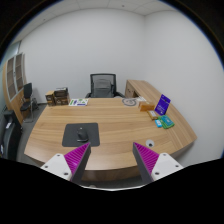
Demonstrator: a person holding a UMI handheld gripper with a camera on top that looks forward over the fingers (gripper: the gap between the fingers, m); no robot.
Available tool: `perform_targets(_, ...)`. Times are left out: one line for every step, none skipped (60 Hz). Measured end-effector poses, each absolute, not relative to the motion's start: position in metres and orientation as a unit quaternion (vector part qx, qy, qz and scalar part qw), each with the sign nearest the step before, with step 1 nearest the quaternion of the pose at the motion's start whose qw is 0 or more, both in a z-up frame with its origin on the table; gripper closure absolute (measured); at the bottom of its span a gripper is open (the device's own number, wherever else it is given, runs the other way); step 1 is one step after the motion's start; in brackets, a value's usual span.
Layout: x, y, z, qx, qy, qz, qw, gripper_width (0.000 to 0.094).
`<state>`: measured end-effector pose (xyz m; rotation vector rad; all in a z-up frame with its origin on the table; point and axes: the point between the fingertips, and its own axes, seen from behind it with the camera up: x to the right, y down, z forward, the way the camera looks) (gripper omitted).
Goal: Arrange mouse
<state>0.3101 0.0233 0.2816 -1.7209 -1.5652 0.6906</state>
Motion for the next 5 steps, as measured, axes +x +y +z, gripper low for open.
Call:
perform_targets(0.3122, 0.0237, 0.2810, -0.664, -0.604, 0.266, 0.351, 0.0075)
perform_targets(0.3138, 0.0240, 0.2813, -0.664, -0.604, 0.266, 0.351, 0.0074)
perform_targets(0.3152, 0.0240, 0.2810, -0.663, -0.605, 0.267, 0.351, 0.0072)
perform_targets(0.3168, 0.0238, 0.2804, -0.664, -0.606, 0.266, 0.349, 0.0076)
perform_targets(0.3183, 0.0233, 0.2798, -0.665, -0.606, 0.267, 0.347, 0.0076)
